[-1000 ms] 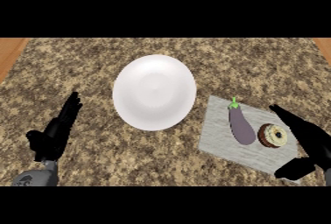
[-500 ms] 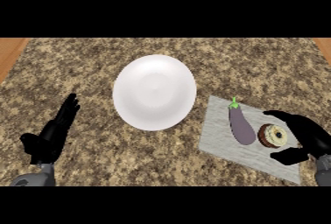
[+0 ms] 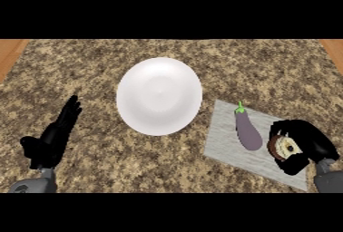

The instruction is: Pick the cupcake from the placemat and place it in the plate

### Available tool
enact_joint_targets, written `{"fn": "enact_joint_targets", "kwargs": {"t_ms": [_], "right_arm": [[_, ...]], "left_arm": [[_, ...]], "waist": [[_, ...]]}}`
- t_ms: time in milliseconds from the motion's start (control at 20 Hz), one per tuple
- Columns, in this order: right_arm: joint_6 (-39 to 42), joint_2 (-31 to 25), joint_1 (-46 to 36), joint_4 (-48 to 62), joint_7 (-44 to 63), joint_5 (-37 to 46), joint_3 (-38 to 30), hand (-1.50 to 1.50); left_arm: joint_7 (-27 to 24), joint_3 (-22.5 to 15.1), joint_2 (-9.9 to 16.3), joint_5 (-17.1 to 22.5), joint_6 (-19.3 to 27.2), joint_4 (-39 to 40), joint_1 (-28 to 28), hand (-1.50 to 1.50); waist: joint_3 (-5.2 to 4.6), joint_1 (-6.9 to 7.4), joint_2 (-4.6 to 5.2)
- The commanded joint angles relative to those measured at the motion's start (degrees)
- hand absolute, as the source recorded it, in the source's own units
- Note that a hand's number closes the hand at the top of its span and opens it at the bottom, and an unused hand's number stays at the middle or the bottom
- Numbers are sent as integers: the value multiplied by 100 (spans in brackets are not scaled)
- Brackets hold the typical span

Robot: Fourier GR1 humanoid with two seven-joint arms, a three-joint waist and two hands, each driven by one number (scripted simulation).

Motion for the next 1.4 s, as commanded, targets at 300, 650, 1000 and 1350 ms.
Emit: {"fn": "enact_joint_targets", "kwargs": {"t_ms": [300, 650, 1000, 1350], "right_arm": [[-866, 298, 55, 210, 40, 531, -413, 150], [-792, 405, 74, -1286, 179, 440, -447, 150], [-523, 241, 260, -2875, 467, 283, -841, 150], [-596, 676, -183, -3983, 1154, 454, -768, 150]], "left_arm": [[78, -36, -134, -129, 36, -283, 182, 0], [168, -126, -313, -309, 211, -139, -84, 0], [-102, 66, -207, -209, -34, 219, -47, 0], [-567, 155, -229, -274, -56, 473, 136, 0]], "waist": [[84, 4, 37], [80, -47, 28], [79, -48, 35], [77, -13, 39]]}}
